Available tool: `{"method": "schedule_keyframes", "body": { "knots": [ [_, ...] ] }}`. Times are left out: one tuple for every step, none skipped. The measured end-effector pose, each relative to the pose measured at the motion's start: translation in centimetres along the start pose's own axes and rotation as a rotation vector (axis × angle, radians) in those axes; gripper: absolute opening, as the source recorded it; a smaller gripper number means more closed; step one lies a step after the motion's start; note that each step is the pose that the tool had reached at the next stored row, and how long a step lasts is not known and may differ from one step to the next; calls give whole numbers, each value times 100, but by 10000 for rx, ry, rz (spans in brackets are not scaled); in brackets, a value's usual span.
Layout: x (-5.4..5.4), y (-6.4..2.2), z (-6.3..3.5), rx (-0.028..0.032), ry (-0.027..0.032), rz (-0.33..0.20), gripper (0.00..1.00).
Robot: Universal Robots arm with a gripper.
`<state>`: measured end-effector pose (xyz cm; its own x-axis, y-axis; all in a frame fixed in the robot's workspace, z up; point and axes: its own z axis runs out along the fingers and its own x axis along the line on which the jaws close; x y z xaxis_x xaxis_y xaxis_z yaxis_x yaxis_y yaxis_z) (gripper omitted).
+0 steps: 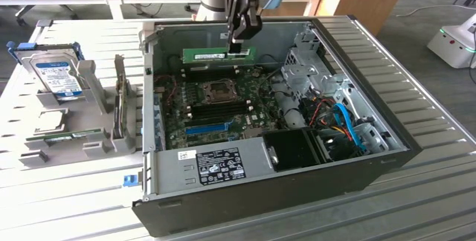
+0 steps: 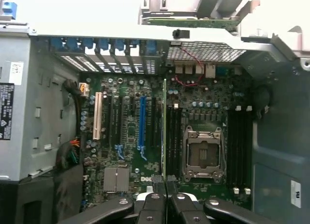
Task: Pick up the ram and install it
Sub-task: 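Pick up the ram and move it above insertion slot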
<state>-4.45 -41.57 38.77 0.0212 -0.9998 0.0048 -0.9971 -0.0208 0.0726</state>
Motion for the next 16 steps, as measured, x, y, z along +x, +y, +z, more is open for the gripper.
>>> {"method": "schedule_keyframes", "body": {
  "knots": [
    [-23, 0, 1, 1, 0, 0, 12],
    [-44, -1, 3, 3, -2, 0, 12],
    [-64, -2, 3, 4, -2, 0, 12],
    [-83, -2, 4, 5, -3, 0, 12],
    [-103, -3, 5, 7, -3, 0, 12],
    [-120, -3, 5, 8, -4, 0, 12],
    [-137, -3, 6, 9, -5, 0, 12],
    [-151, -4, 6, 10, -5, -1, 12],
    [-160, -4, 6, 9, -6, -1, 12],
    [-161, -4, 7, 10, -6, -1, 12],
    [-161, -4, 7, 11, -6, -1, 12],
    [-161, -4, 6, 11, -6, -2, 12],
    [-161, -4, 7, 11, -7, -1, 12],
    [-161, -4, 7, 10, -6, -1, 12],
    [-161, -4, 9, 11, -8, -1, 12],
    [-162, -5, 17, 11, -8, -1, 12]
  ]
}}
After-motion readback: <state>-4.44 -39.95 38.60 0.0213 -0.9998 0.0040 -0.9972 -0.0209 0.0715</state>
